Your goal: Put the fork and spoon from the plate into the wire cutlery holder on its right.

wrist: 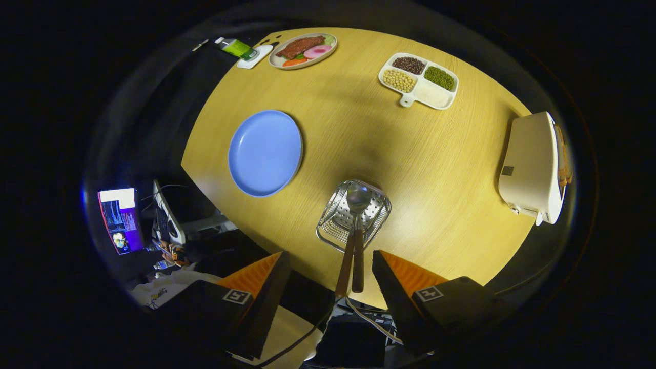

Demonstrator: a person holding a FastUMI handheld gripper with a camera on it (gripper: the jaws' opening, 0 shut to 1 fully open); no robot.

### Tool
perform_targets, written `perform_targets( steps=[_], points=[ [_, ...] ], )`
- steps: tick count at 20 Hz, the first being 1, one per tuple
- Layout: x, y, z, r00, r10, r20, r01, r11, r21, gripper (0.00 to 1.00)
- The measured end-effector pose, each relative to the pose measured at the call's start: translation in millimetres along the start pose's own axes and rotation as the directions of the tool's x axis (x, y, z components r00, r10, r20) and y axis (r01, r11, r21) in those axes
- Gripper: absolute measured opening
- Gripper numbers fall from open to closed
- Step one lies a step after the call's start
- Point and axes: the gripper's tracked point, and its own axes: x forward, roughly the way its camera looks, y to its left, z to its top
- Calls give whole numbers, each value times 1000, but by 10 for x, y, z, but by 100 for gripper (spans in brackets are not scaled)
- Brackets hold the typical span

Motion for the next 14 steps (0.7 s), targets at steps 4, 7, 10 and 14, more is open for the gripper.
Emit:
perform_targets(
  steps=[4,7,10,14],
  points=[
    [-157,112,-32,994,-6,108,6,1000,4,99],
    [-291,193,-71,980,-20,198,16,1000,24,99],
    [-419,282,-117,958,-38,285,29,999,36,99],
    [-565,459,-177,924,-46,380,30,998,49,100]
  ],
)
